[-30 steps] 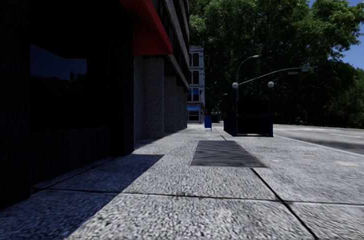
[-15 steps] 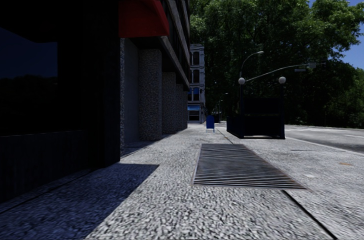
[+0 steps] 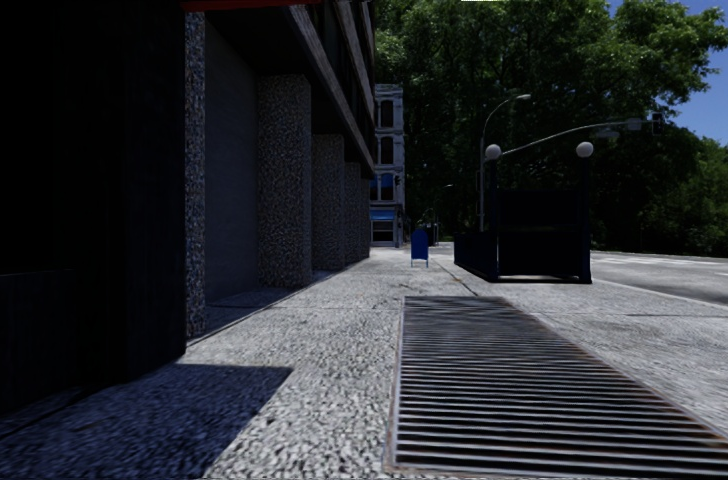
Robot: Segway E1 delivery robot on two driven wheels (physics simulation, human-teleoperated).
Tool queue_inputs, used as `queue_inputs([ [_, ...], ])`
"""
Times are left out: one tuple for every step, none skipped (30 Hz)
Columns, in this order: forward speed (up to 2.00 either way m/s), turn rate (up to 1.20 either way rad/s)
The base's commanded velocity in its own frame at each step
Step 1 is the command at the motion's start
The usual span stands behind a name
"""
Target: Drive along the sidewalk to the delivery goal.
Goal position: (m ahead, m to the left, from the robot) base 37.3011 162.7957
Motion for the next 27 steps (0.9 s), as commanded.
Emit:
queue_inputs([
  [2.00,0.00],
  [2.00,0.00],
  [2.00,0.00],
  [2.00,0.00],
  [2.00,0.00],
  [2.00,0.00],
  [2.00,0.00],
  [2.00,0.00],
  [2.00,0.00],
  [2.00,0.00],
  [2.00,0.00],
  [2.00,0.00],
  [2.00,0.00],
  [2.00,0.00],
  [2.00,0.00],
  [2.00,0.00],
  [2.00,0.00],
  [2.00,0.00],
  [2.00,0.00],
  [2.00,0.00],
  [2.00,0.00],
  [2.00,0.00],
  [2.00,0.00],
  [2.00,0.00],
  [2.00,0.00],
  [2.00,0.00],
  [2.00,0.00],
])
